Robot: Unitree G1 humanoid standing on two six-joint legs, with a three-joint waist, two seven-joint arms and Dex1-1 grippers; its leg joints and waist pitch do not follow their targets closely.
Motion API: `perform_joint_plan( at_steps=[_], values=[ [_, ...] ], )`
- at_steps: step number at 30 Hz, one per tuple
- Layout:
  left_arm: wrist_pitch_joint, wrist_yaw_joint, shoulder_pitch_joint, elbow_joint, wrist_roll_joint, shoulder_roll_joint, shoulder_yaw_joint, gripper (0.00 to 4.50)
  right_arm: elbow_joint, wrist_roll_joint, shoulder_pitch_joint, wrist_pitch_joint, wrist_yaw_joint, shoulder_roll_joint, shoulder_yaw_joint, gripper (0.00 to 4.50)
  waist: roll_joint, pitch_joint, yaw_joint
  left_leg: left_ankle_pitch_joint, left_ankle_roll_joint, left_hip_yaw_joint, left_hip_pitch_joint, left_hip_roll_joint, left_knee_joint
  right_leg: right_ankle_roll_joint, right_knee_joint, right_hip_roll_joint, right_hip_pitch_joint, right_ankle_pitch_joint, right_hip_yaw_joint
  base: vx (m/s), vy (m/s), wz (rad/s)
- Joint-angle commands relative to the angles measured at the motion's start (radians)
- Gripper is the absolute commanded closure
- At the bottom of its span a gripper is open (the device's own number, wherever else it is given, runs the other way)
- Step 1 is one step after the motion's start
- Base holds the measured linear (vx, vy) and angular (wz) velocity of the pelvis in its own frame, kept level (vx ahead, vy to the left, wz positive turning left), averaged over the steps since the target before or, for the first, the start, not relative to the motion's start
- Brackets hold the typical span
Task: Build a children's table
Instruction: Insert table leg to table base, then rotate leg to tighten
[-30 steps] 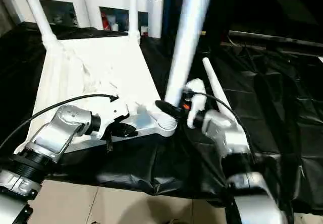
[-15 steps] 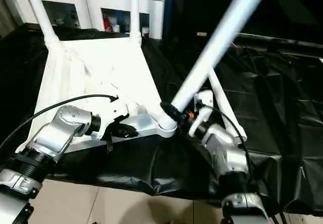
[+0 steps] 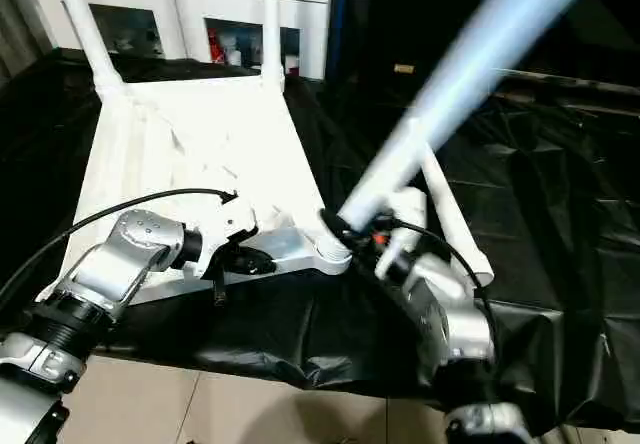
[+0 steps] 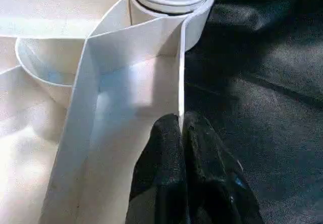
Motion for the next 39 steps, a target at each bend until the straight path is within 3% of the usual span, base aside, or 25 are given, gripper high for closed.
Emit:
perform_joint_plan(
  at_steps=[1, 2, 3, 8, 12, 17, 18, 22, 23, 26, 29, 30, 32, 34, 35, 36, 39],
  values=[
    [-0.002, 0.028, -0.02, 0.025, 0.028, 0.016, -0.006, 4.5, 0.057, -0.07, 0.015, 0.066, 0.043, -0.01, 0.087, 2.58, -0.003, -0.046, -0.002, -0.29, 0.016, -0.008, -0.003, 0.035, -0.09, -0.185, -0.087, -0.049, 0.037, -0.408, 0.026, 0.0, 0.0, 0.0],
    [-0.002, 0.028, -0.02, 0.025, 0.028, 0.016, -0.006, 4.5, 0.057, -0.07, 0.015, 0.066, 0.043, -0.01, 0.087, 2.58, 0.002, -0.046, -0.001, -0.292, 0.015, -0.01, -0.003, 0.035, -0.091, -0.182, -0.086, -0.051, 0.037, -0.419, 0.026, 0.0, 0.0, 0.0],
    [-0.005, 0.026, -0.017, 0.023, 0.028, 0.019, -0.01, 4.5, 0.076, -0.091, -0.017, 0.079, 0.066, -0.02, 0.117, 2.58, -0.001, -0.045, -0.003, -0.301, 0.015, -0.01, -0.003, 0.036, -0.091, -0.178, -0.088, -0.051, 0.034, -0.435, 0.026, 0.0, 0.0, 0.0],
    [-0.003, 0.022, -0.013, 0.016, 0.025, 0.02, -0.011, 4.5, 0.106, -0.103, -0.037, 0.095, 0.112, -0.04, 0.147, 2.58, -0.007, -0.046, -0.004, -0.296, 0.019, -0.01, -0.004, 0.037, -0.09, -0.173, -0.09, -0.053, 0.033, -0.443, 0.028, 0.0, 0.0, 0.0],
    [-0.042, -0.02, -0.009, 0.014, 0.002, 0.023, -0.014, 4.5, 0.155, -0.103, -0.045, 0.074, 0.163, -0.049, 0.143, 2.59, -0.003, -0.051, -0.003, -0.266, 0.024, -0.01, -0.005, 0.038, -0.09, -0.203, -0.079, -0.051, 0.038, -0.341, 0.026, 0.0, 0.0, 0.0],
    [-0.084, -0.117, -0.003, -0.007, -0.026, 0.046, -0.035, 4.5, 0.213, -0.061, -0.077, 0.047, 0.264, -0.063, 0.121, 2.59, 0.004, -0.055, -0.005, -0.255, 0.031, -0.009, -0.005, 0.039, -0.088, -0.235, -0.074, -0.051, 0.042, -0.278, 0.026, 0.0, 0.0, 0.0],
    [-0.095, -0.141, -0.004, -0.01, -0.035, 0.052, -0.037, 4.5, 0.232, -0.061, -0.087, 0.034, 0.296, -0.074, 0.122, 2.59, 0.007, -0.049, -0.005, -0.247, 0.039, -0.005, -0.004, 0.039, -0.088, -0.256, -0.071, -0.048, 0.04, -0.228, 0.026, 0.0, 0.0, 0.0],
    [-0.119, -0.169, -0.012, -0.001, -0.039, 0.062, -0.04, 4.5, 0.274, -0.076, -0.11, 0.002, 0.324, -0.088, 0.122, 2.59, 0.009, -0.047, -0.004, -0.21, 0.053, -0.003, -0.003, 0.039, -0.087, -0.284, -0.065, -0.047, 0.045, -0.15, 0.024, 0.0, 0.0, 0.0],
    [-0.115, -0.17, -0.016, -0.002, -0.04, 0.063, -0.038, 4.5, 0.282, -0.076, -0.116, -0.001, 0.328, -0.091, 0.119, 2.59, 0.013, -0.036, -0.005, -0.208, 0.055, -0.002, -0.003, 0.039, -0.089, -0.293, -0.065, -0.046, 0.04, -0.136, 0.025, 0.0, 0.0, 0.0],
    [-0.11, -0.144, -0.044, 0.024, -0.027, 0.06, -0.025, 4.5, 0.326, -0.079, -0.148, -0.021, 0.332, -0.096, 0.102, 2.59, 0.006, -0.024, -0.008, -0.273, 0.048, -0.002, -0.003, 0.039, -0.096, -0.279, -0.075, -0.046, 0.038, -0.242, 0.025, 0.0, 0.0, 0.0],
    [-0.108, -0.129, -0.051, 0.031, -0.025, 0.056, -0.018, 4.5, 0.336, -0.079, -0.153, -0.03, 0.339, -0.096, 0.1, 2.59, 0.006, -0.017, -0.006, -0.322, 0.031, -0.004, 0.005, 0.042, -0.098, -0.248, -0.088, -0.051, 0.03, -0.358, 0.028, 0.0, 0.0, 0.0],
    [-0.099, -0.104, -0.057, 0.039, -0.027, 0.044, -0.004, 4.5, 0.344, -0.077, -0.155, -0.038, 0.34, -0.092, 0.095, 2.59, 0.002, -0.014, -0.008, -0.337, 0.029, -0.005, 0.005, 0.042, -0.1, -0.235, -0.091, -0.051, 0.028, -0.393, 0.028, 0.0, 0.0, 0.0],
    [-0.08, -0.058, -0.066, 0.052, -0.031, 0.025, 0.015, 4.5, 0.344, -0.074, -0.154, -0.041, 0.316, -0.084, 0.083, 2.59, -0.004, -0.014, -0.007, -0.337, 0.029, -0.006, 0.007, 0.043, -0.099, -0.219, -0.095, -0.052, 0.025, -0.435, 0.029, 0.0, 0.0, 0.0],
    [-0.069, -0.025, -0.072, 0.063, -0.031, 0.012, 0.026, 4.5, 0.347, -0.076, -0.153, -0.047, 0.275, -0.075, 0.072, 2.59, 0.0, -0.011, -0.006, -0.344, 0.024, -0.006, 0.008, 0.044, -0.101, -0.214, -0.098, -0.054, 0.021, -0.459, 0.03, 0.0, 0.0, 0.0],
    [-0.049, 0.032, -0.088, 0.082, -0.029, -0.009, 0.042, 4.5, 0.362, -0.067, -0.156, -0.049, 0.202, -0.052, 0.044, 2.59, -0.006, -0.014, -0.007, -0.342, 0.022, -0.006, 0.006, 0.044, -0.1, -0.21, -0.098, -0.054, 0.022, -0.467, 0.029, 0.0, 0.0, 0.0],
    [-0.044, 0.065, -0.097, 0.093, -0.024, -0.02, 0.049, 4.5, 0.374, -0.072, -0.159, -0.056, 0.142, -0.039, 0.032, 2.59, -0.005, -0.013, -0.006, -0.348, 0.013, -0.01, 0.007, 0.043, -0.103, -0.197, -0.1, -0.055, 0.019, -0.5, 0.028, 0.0, 0.0, 0.0],
    [-0.025, 0.127, -0.123, 0.122, -0.015, -0.046, 0.062, 4.5, 0.392, -0.072, -0.163, -0.062, 0.035, -0.007, 0.004, 2.59, -0.012, -0.014, -0.011, -0.353, 0.004, -0.016, -0.001, 0.042, -0.105, -0.165, -0.103, -0.059, 0.021, -0.546, 0.026, 0.0, 0.0, 0.0]
  ],
)
